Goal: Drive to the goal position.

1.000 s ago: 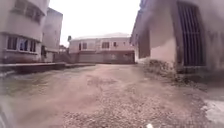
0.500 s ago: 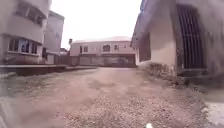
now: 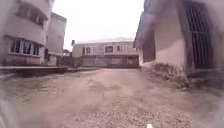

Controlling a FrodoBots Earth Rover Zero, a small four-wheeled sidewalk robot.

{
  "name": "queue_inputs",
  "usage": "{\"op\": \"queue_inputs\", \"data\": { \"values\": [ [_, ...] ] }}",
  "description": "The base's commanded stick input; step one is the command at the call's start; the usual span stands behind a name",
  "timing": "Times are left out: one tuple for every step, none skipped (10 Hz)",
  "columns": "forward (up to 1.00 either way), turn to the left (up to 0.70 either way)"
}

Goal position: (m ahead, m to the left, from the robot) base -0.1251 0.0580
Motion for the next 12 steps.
{"op": "queue_inputs", "data": {
  "values": [
    [0.7, 0.01],
    [0.7, 0.01],
    [0.7, 0.01],
    [0.7, 0.01],
    [0.7, 0.01],
    [0.7, 0.01],
    [0.7, 0.01],
    [0.7, 0.01],
    [0.7, 0.01],
    [0.7, 0.01],
    [0.7, 0.01],
    [0.7, 0.01]
  ]
}}
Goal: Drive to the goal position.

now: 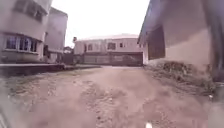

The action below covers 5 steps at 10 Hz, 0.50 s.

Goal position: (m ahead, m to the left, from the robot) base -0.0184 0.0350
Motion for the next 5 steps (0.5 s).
{"op": "queue_inputs", "data": {
  "values": [
    [0.7, 0.01],
    [0.7, 0.01],
    [0.7, 0.01],
    [0.7, 0.01],
    [0.7, 0.01]
  ]
}}
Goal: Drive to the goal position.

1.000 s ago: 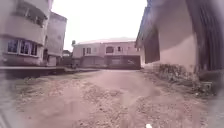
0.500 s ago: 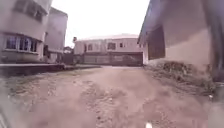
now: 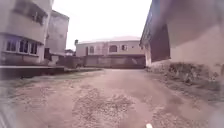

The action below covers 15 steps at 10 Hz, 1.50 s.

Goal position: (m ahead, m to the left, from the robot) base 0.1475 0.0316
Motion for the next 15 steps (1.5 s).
{"op": "queue_inputs", "data": {
  "values": [
    [0.7, 0.01],
    [0.7, 0.01],
    [0.7, 0.01],
    [0.7, 0.01],
    [0.7, 0.01],
    [0.7, 0.01],
    [0.7, 0.01],
    [0.7, 0.01],
    [0.7, 0.01],
    [0.7, 0.01],
    [0.7, 0.01],
    [0.7, 0.01],
    [0.7, 0.01],
    [0.7, 0.01],
    [0.7, 0.01]
  ]
}}
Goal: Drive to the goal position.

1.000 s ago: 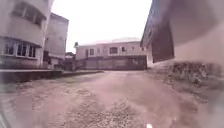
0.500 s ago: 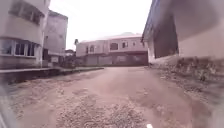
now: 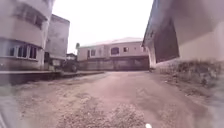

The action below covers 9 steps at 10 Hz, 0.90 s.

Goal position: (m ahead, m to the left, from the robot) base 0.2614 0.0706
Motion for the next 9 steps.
{"op": "queue_inputs", "data": {
  "values": [
    [0.7, 0.01],
    [0.7, 0.01],
    [0.7, 0.01],
    [0.7, 0.01],
    [0.7, 0.01],
    [0.7, 0.01],
    [0.7, 0.01],
    [0.7, 0.01],
    [0.7, 0.01]
  ]
}}
